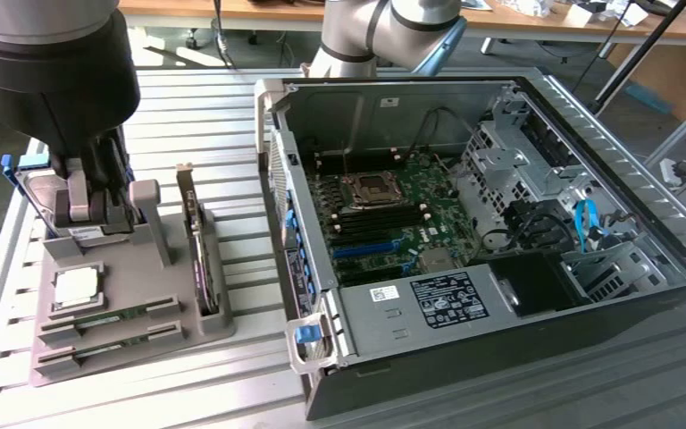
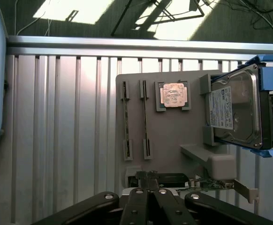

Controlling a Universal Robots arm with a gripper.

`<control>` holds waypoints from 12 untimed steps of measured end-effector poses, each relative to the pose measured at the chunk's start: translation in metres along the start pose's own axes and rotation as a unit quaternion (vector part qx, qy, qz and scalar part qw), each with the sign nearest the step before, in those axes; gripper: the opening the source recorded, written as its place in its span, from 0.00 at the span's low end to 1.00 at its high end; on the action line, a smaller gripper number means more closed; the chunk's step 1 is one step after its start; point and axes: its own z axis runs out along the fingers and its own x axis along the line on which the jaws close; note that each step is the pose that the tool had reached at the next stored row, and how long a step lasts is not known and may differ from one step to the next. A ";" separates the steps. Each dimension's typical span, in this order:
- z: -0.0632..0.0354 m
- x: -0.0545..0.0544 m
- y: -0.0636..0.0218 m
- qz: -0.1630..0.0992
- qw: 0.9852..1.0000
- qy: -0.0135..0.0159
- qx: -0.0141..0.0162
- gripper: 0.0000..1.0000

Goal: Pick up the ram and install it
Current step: 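Pick up the ram and move it above insertion slot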

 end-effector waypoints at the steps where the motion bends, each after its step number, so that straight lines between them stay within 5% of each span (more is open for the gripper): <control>1: 0.0001 0.000 0.0000 0.000 1.000 0.000 0.000 0.11; 12: 0.0044 0.000 0.0020 -0.002 1.000 0.000 0.000 0.11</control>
